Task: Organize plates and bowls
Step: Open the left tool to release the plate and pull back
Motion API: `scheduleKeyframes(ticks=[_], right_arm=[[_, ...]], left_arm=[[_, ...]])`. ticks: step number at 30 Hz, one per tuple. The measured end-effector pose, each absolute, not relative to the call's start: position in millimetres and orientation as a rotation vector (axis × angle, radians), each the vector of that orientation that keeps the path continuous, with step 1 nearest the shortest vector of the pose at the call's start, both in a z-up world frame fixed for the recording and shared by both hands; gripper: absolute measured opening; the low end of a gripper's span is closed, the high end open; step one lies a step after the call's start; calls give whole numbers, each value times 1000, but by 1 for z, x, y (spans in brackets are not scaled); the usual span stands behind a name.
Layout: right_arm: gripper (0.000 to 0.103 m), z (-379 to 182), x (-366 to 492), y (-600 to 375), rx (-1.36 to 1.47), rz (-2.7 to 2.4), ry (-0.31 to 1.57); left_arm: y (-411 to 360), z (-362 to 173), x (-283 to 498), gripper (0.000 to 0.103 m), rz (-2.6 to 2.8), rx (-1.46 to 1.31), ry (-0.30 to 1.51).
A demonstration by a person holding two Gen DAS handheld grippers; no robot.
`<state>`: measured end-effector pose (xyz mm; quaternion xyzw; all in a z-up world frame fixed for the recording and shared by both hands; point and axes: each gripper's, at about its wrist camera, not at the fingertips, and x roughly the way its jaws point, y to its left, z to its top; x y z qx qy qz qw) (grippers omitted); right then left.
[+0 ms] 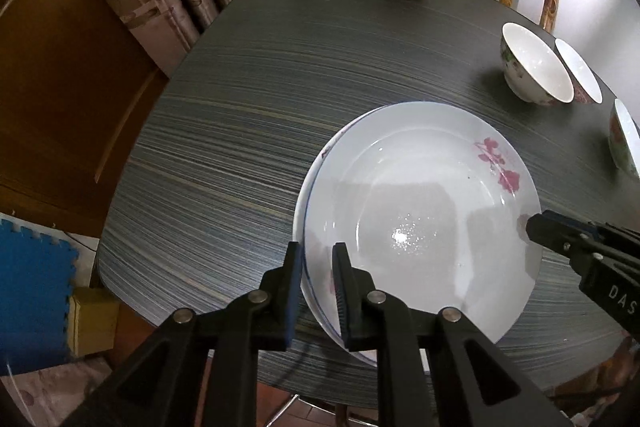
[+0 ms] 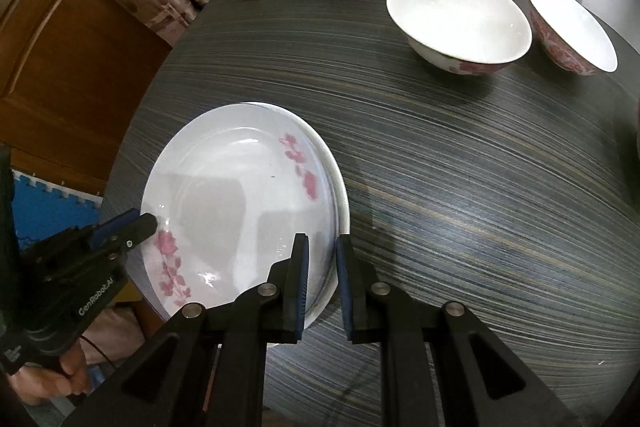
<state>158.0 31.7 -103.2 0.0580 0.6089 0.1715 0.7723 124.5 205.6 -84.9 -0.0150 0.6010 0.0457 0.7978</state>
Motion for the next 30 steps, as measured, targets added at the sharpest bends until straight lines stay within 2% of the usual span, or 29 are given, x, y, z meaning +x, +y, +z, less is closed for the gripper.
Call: scheduleKeyframes(ticks=[10,13,17,24,30], right_arm=[[15,-103,155,32,133,376,1324],[15,-102,156,29,132,374,1321],[23,-98,156,22,135,370,1304],[24,-87,156,10,134,369,1269],[33,-75,148,-7,90,360,1219]], left_arm=[[205,-82,125,16,114,-25,1270],[204,-78,123,22,137,-10,1254],[202,-71,120,24,132,-8,1240],[195,-55,118,25,141,0,1193],[173,-41,118,30,99,5,1143]])
